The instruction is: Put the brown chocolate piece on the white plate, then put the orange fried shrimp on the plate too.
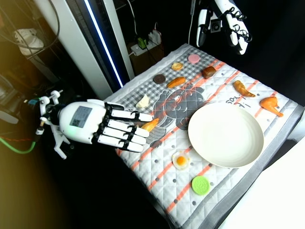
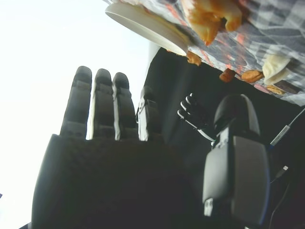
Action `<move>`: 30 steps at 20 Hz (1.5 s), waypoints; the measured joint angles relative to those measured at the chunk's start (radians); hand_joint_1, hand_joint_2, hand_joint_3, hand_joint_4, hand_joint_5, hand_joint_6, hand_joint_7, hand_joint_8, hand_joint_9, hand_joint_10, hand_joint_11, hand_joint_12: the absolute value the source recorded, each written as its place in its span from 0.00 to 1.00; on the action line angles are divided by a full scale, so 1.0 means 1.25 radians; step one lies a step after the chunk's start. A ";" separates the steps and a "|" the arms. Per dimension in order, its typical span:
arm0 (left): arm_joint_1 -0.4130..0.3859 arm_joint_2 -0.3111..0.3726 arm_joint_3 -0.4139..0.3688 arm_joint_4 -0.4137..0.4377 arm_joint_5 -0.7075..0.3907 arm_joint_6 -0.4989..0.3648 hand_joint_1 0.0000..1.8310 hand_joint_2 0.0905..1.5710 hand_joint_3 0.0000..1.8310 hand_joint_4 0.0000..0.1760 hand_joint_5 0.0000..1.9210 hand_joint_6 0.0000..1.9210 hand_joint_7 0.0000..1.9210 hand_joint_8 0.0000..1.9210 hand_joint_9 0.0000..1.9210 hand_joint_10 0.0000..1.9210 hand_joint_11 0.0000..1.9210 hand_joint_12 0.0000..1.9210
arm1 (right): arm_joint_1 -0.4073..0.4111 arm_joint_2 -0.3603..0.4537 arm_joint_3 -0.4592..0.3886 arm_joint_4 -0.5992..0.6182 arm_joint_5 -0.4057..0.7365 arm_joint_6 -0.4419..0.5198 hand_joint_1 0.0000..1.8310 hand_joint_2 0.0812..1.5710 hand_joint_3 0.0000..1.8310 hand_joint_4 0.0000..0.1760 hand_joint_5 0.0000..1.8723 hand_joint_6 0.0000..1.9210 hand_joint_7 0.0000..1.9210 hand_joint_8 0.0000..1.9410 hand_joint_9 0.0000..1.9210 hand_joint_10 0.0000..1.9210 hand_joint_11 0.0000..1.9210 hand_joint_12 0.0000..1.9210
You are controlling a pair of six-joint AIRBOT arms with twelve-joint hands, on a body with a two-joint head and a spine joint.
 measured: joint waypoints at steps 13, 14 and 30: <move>-0.064 -0.081 0.018 -0.192 0.125 0.391 0.38 0.52 0.00 1.00 0.16 0.00 0.24 0.00 0.27 0.00 0.05 0.41 | 0.000 0.000 -0.001 0.000 -0.003 0.001 0.38 0.76 0.00 0.18 0.24 0.00 0.19 0.00 0.18 0.00 0.01 0.40; -0.071 -0.089 0.023 -0.221 0.130 0.451 0.39 0.51 0.00 1.00 0.15 0.00 0.24 0.00 0.28 0.00 0.04 0.40 | 0.000 0.000 -0.001 0.000 -0.003 0.001 0.38 0.76 0.00 0.12 0.25 0.00 0.19 0.00 0.18 0.00 0.02 0.40; -0.101 -0.162 0.062 -0.298 0.182 0.617 0.67 0.63 0.00 0.00 0.54 0.27 0.66 0.23 0.53 0.00 0.11 0.41 | 0.000 0.000 -0.007 -0.014 -0.001 0.000 0.33 0.78 0.00 0.12 0.24 0.00 0.18 0.00 0.17 0.00 0.03 0.37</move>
